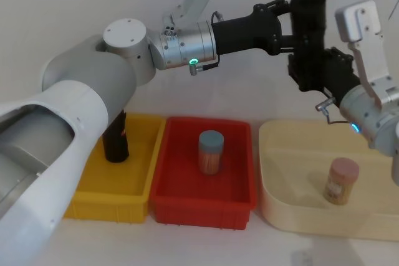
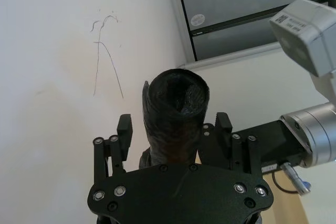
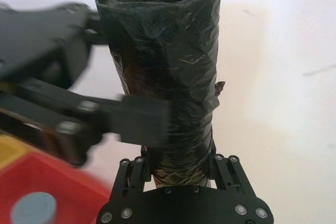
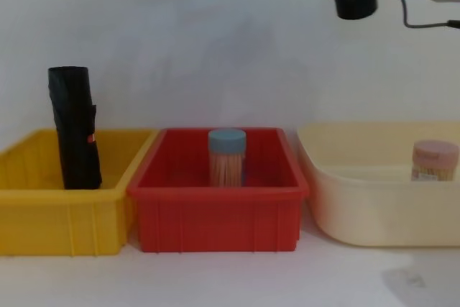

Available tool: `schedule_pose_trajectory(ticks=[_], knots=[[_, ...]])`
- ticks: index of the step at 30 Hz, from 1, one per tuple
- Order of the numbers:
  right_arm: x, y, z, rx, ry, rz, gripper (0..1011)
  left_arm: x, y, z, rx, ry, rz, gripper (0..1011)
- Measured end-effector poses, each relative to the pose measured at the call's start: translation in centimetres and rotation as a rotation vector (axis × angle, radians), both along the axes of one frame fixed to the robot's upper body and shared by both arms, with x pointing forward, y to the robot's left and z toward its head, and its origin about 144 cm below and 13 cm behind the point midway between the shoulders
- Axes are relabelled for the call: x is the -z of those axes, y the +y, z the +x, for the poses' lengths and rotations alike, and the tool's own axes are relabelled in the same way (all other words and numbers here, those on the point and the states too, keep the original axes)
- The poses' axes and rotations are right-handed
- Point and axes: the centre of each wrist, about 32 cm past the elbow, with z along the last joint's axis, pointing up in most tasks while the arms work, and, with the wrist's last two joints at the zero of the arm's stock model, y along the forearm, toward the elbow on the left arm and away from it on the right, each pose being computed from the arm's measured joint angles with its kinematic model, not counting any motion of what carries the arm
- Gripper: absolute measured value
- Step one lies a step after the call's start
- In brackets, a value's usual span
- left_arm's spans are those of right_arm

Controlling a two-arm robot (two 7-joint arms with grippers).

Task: Pick up the garbage bag with the one hand and transfer it to the other hand.

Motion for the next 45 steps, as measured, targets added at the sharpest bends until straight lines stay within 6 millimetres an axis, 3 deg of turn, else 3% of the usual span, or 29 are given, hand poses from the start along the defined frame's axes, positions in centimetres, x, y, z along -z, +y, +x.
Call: schedule_pose_trajectory(ticks=[3,20,32,35,45], knots=[[0.1,-0.4,-0.1,0.037,0.006,-0.013,557,0.0,0.0,0.0,0.000,0.000,0.000,1001],[1.7,-3.0,-0.7,0.273,0.077,-0.107,560,0.0,0.0,0.0,0.000,0.000,0.000,1001],[3.7,-5.5,-0.6,0.459,0.155,-0.183,958,0.0,0.0,0.0,0.000,0.000,0.000,1001],[4.2,-6.1,-0.6,0.496,0.173,-0.201,1001,0.0,0.0,0.0,0.000,0.000,0.000,1001],[5.0,-7.1,-0.6,0.565,0.203,-0.234,999,0.0,0.0,0.0,0.000,0.000,0.000,1001]])
